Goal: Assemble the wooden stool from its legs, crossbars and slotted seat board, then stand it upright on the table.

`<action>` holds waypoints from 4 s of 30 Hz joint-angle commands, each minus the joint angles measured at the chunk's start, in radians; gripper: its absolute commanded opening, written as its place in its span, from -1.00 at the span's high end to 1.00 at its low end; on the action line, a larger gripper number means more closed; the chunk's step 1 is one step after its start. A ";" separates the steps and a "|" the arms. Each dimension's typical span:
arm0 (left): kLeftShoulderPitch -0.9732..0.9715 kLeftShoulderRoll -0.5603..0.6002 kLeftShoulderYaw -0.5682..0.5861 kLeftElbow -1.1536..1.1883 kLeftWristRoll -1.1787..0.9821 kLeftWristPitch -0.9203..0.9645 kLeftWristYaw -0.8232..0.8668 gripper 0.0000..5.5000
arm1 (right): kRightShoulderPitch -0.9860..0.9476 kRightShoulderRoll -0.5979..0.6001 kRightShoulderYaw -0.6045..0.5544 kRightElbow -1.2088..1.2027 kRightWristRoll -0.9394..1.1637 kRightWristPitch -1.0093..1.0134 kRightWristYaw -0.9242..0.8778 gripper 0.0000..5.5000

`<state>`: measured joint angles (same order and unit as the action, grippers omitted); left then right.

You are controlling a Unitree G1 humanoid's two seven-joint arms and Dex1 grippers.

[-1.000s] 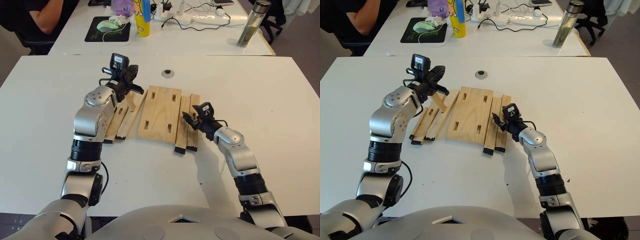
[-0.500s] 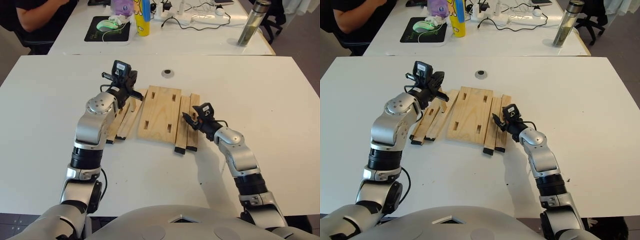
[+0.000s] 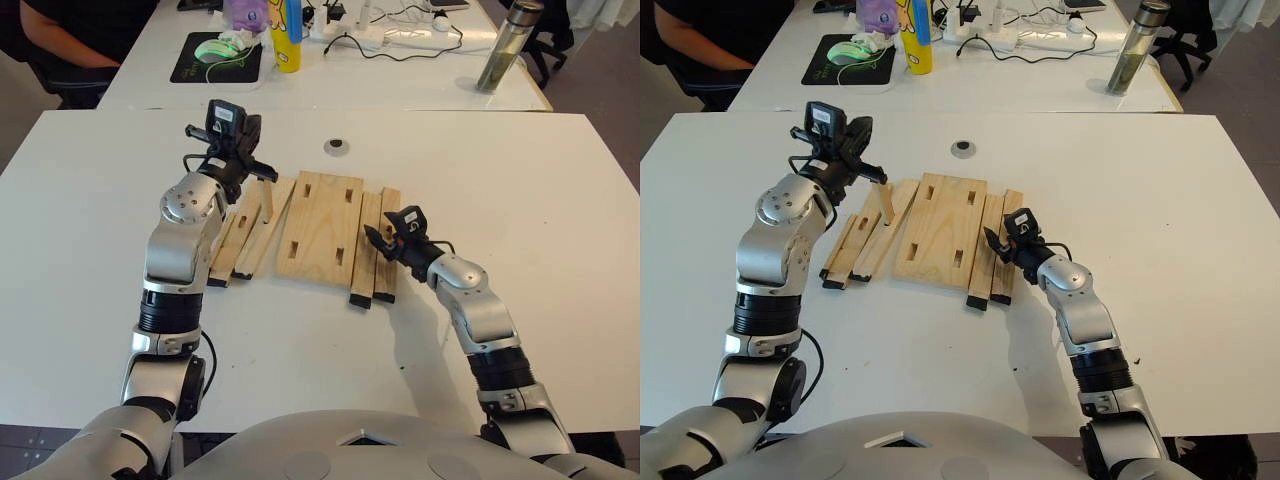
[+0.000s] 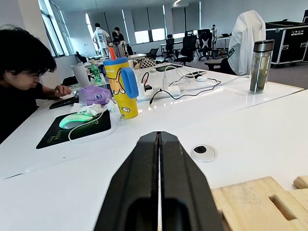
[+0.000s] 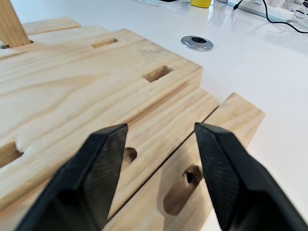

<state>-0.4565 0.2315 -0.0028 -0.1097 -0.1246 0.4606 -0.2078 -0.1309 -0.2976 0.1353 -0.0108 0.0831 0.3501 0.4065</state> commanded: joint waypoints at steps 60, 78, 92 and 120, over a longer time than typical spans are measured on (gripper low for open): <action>0.314 0.199 -0.101 -0.210 -0.108 0.562 -0.152 -0.46 | 0.065 0.022 -0.060 -0.082 -0.023 0.031 -0.076 0.06; 0.298 0.189 -0.104 -0.318 -0.166 0.626 -0.176 -0.84 | 0.086 0.032 -0.052 -0.097 -0.025 0.033 -0.086 0.06; 0.328 0.194 -0.079 -0.262 -0.167 0.677 -0.152 -0.84 | 0.112 0.044 -0.052 -0.127 -0.027 0.046 -0.092 0.06; 0.346 0.205 -0.063 -0.248 -0.212 0.730 -0.154 -0.49 | 0.115 0.050 -0.050 -0.131 -0.029 0.051 -0.105 0.06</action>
<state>-0.1324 0.4088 -0.0572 -0.3977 -0.3624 1.1710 -0.3790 -0.0133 -0.2511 0.0864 -0.1279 0.0556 0.3925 0.3071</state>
